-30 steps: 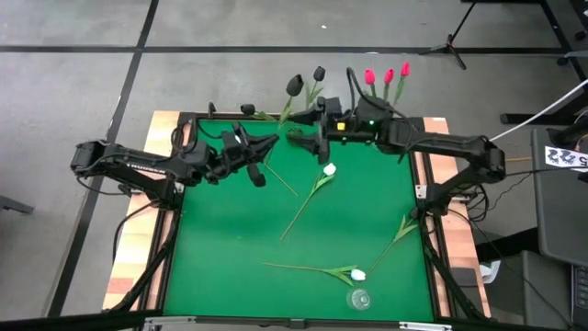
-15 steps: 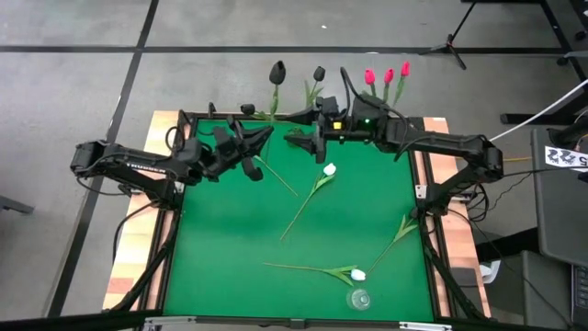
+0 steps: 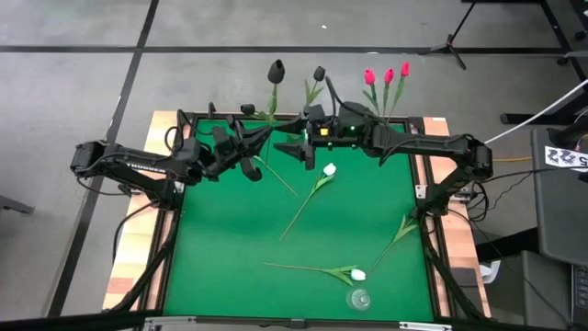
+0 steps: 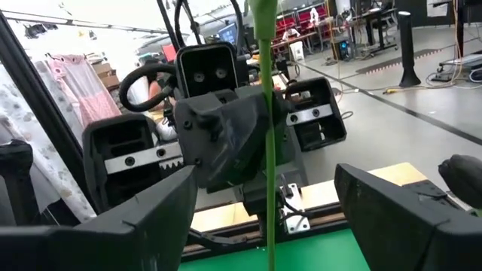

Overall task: Sort flowers into vase by color
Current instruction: Put the black tulip into the green vase

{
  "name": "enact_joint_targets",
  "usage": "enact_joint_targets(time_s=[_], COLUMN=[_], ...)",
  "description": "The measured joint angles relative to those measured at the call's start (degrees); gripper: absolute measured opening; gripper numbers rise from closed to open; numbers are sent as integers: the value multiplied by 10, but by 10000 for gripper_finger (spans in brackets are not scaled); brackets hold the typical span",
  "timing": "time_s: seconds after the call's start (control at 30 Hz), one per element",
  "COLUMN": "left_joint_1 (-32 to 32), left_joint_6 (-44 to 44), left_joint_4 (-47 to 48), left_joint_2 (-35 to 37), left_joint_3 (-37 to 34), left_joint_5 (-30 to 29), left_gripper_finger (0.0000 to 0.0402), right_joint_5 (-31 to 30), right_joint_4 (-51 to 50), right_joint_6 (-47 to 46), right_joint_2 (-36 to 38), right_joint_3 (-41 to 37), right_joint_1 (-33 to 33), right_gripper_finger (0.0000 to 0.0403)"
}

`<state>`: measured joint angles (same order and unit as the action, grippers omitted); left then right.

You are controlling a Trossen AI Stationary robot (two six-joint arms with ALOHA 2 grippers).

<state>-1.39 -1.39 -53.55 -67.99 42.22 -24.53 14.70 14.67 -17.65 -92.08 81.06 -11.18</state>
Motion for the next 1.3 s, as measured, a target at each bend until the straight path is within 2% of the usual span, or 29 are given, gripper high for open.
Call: enact_joint_targets(time_s=[1.03,1.3], left_joint_1=[-2,-2], left_joint_6=[15,13], left_joint_4=[-36,-46], left_joint_2=[-11,-11], left_joint_3=[0,0], left_joint_5=[30,43], left_gripper_finger=[5,5], right_joint_5=[-27,-32], right_joint_4=[14,26], right_joint_6=[-1,-19], right_joint_2=[0,-21], right_joint_3=[0,-1], right_joint_1=[-1,0], right_gripper_finger=[310,310])
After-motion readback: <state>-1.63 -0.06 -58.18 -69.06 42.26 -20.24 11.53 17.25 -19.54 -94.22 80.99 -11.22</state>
